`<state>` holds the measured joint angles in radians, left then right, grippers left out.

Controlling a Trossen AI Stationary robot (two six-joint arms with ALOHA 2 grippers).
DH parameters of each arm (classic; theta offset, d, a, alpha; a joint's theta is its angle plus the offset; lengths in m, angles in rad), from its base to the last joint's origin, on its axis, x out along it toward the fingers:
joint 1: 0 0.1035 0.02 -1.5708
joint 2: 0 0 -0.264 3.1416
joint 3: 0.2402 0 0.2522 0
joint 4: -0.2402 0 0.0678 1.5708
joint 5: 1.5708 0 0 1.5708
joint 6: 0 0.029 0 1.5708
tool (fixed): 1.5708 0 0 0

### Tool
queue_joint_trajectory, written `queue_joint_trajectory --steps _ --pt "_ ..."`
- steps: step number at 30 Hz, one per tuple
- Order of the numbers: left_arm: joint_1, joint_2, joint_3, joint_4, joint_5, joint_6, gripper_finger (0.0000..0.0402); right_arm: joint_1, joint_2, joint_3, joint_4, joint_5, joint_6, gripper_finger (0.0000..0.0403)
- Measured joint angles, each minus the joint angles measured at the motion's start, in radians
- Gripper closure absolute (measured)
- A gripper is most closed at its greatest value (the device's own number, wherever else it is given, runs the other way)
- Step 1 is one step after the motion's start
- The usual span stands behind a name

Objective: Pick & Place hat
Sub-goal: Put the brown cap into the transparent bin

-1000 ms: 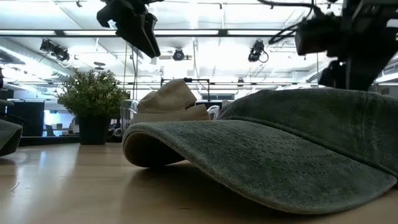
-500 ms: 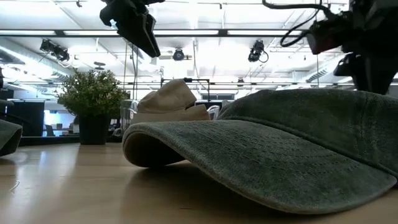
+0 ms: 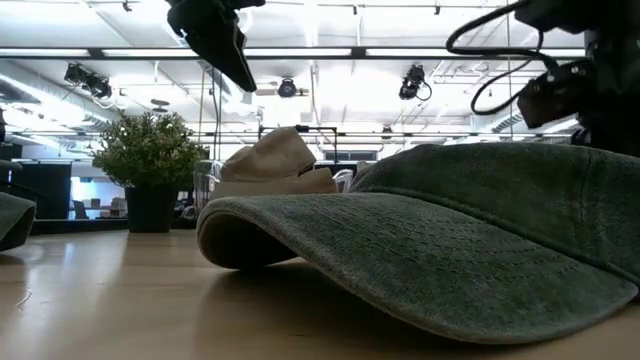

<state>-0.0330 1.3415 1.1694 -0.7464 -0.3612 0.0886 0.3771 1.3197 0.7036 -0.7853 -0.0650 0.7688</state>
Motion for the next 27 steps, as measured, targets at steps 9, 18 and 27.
queue_joint_trajectory --steps 9,18,27 --pt "0.0 0.0 0.0 0.003 0.0 -0.002 0.0218 0.0 0.0 -0.01 0.207 -0.056 -0.016 0.0371" --pt "-0.001 0.0 0.0 0.017 0.0 -0.001 0.0218 -0.004 -0.014 0.001 0.297 -0.038 0.034 0.0397" --pt "-0.051 0.0 0.0 0.103 0.034 0.001 0.0218 -0.004 -0.019 0.2 0.319 0.103 -0.165 0.04"
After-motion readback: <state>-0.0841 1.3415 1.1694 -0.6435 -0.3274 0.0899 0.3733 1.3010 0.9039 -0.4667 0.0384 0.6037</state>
